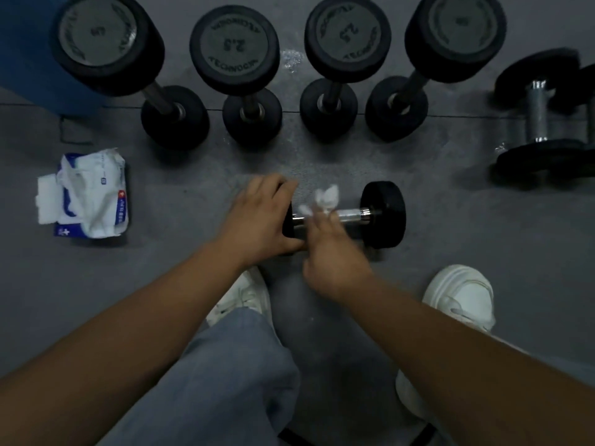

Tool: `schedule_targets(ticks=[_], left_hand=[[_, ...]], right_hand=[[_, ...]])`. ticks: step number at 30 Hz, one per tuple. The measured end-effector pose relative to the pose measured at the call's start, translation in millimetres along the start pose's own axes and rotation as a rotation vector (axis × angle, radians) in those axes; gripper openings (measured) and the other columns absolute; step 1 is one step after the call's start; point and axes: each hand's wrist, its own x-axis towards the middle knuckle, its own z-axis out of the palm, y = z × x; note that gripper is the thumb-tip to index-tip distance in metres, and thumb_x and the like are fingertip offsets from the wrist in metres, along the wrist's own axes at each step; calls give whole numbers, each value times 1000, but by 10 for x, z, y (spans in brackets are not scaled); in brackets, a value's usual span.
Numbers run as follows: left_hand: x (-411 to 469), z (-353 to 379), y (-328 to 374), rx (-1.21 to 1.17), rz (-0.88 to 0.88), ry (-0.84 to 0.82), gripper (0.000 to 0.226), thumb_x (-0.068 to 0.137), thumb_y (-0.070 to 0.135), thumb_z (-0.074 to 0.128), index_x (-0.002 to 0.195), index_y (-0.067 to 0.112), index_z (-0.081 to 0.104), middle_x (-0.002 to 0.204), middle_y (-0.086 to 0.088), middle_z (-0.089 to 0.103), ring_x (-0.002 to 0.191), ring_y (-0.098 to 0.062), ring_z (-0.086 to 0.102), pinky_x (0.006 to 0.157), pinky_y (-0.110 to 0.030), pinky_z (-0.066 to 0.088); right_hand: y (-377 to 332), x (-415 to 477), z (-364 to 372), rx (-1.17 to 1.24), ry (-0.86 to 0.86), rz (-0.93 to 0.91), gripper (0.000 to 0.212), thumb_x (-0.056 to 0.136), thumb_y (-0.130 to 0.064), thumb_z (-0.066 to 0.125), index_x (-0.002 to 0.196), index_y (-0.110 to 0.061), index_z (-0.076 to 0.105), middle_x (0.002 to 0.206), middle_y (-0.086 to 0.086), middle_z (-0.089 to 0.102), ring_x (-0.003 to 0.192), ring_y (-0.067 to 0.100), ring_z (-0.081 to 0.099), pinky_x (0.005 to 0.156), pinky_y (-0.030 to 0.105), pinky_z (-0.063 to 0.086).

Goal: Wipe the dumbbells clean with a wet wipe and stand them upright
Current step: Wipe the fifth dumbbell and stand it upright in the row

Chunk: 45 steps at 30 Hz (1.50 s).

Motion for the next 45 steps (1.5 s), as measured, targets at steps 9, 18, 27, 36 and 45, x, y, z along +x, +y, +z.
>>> schedule_targets(ticks=[9, 18, 27, 36, 45], left_hand=[[-392, 226, 14, -34, 23, -130, 112, 60, 65, 78, 149, 20, 29, 142, -1, 33, 127, -22, 36, 105, -38, 41], [-566, 557, 85, -23, 172, -261, 108, 47, 63, 75, 138, 14, 44, 140, -8, 46, 124, -27, 50, 97, -40, 50], [503, -22, -69, 161, 182, 0, 100, 51, 56, 84, 130, 4, 52, 137, -18, 48, 122, -35, 49, 97, -42, 46], [974, -128, -218, 49, 202, 21, 108, 57, 47, 87, 144, 4, 40, 147, -16, 42, 134, -34, 40, 111, -41, 34], [839, -24, -208, -56, 162, 70, 102, 61, 43, 85, 145, 7, 40, 147, -10, 41, 136, -28, 35, 110, -40, 37]], right_hand=[[231, -337, -14, -124, -173, 24, 79, 87, -17, 54, 155, -21, 15, 159, -2, 19, 146, 22, 18, 113, 38, 33], [226, -8, 42, -480, -682, 122, 40, 91, -15, 62, 128, -19, 50, 128, 7, 56, 115, 26, 57, 91, 36, 45], [358, 938, -783, -577, -235, 59, 23, 94, -20, 50, 116, -21, 54, 120, 8, 61, 110, 31, 58, 82, 35, 44], [597, 1100, -770, -166, 136, -41, 26, 92, -26, 58, 111, -10, 64, 111, 14, 60, 103, 30, 58, 86, 35, 47], [597, 681, -601, 304, 430, 221, 33, 88, 1, 57, 119, -9, 62, 121, 6, 49, 88, -5, 43, 78, -10, 21]])
